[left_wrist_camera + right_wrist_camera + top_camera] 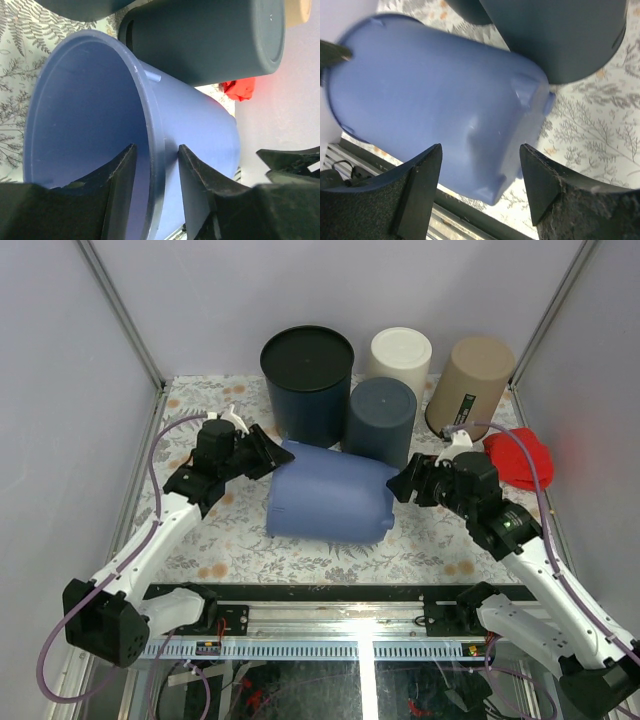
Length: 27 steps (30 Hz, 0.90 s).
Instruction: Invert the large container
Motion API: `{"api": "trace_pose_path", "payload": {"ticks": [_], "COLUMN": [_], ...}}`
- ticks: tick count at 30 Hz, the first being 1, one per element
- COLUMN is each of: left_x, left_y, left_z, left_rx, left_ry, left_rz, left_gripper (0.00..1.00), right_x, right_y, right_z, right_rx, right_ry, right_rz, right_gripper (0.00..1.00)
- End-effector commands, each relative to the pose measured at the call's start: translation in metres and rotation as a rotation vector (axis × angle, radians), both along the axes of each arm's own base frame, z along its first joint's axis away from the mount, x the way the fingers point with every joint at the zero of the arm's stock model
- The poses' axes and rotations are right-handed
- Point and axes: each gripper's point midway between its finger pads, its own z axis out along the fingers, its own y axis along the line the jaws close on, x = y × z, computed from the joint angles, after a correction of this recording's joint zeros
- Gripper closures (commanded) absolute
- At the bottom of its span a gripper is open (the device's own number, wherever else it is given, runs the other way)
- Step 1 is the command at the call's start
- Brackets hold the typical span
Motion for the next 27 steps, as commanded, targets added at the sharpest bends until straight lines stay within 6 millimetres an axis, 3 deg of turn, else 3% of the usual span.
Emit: {"api": "trace_pose_path", "payload": {"ticks": [1, 9, 18, 27], "left_x": [0.007, 0.013, 0.013, 0.006], "left_y": [0.011, 0.029, 0.043, 0.035], "left_z": [-0.001, -0.006, -0.002, 0.013], "left_rx": [0.127, 0.277, 0.52, 0.62], "left_ry": [-0.024, -0.022, -0.085, -0.168], "left_rz": [0.001, 0.047, 0.146, 0.207], "left_gripper": [0.62, 0.5, 0.52, 0.53], "right_x": [-0.009, -0.01, -0.004, -0.001], "right_y": [0.004, 0.016, 0.027, 0.033], "right_z": [-0.015, -0.041, -0.046, -0.053], "right_rx": [0.028, 0.084, 0.117, 0.134], "right_ry": [0.034, 0.075, 0.078, 0.101], "right_rz": [0.03, 0.055, 0.08, 0.093], "right_gripper": [0.29, 0.3, 0.3, 0.3]}}
